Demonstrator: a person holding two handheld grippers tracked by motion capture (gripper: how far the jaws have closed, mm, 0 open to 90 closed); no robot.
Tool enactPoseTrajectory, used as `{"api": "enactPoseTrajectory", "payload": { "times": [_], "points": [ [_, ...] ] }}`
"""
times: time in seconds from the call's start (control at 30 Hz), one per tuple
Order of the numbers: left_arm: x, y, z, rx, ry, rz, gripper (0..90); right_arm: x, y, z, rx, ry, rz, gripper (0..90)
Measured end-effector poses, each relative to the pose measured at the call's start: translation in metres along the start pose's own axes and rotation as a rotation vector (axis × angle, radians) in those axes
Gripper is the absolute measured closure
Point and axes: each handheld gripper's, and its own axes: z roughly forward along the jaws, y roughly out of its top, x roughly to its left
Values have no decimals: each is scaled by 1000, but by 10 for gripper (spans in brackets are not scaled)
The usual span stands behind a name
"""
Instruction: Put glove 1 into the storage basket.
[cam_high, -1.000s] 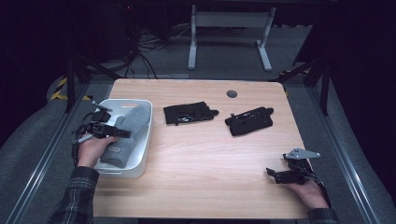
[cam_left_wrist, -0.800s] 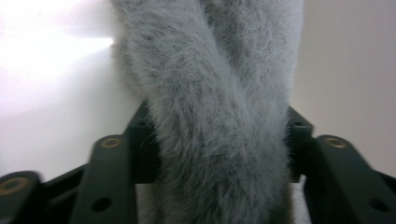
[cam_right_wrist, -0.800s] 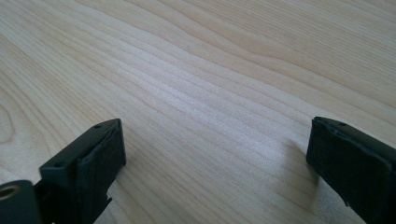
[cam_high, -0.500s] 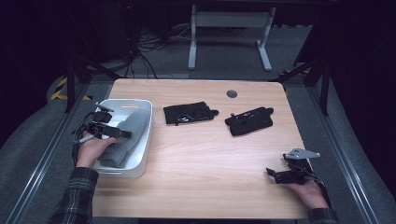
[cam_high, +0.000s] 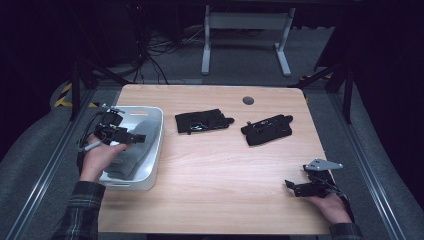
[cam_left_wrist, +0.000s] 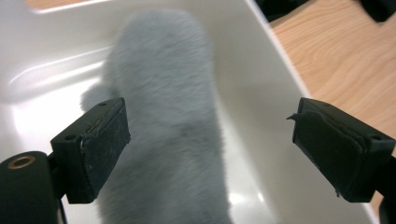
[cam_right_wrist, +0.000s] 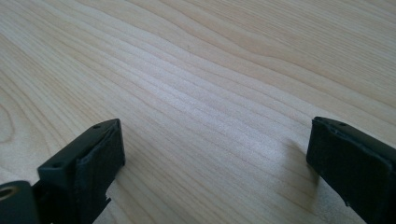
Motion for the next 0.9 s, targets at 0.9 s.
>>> {"api": "enactPoseTrajectory", "payload": {
  "times": [0.9],
  "points": [
    [-118, 13, 50, -42, -130, 252, 28, 0, 0, 0, 4, 0, -6, 32]
  ]
}}
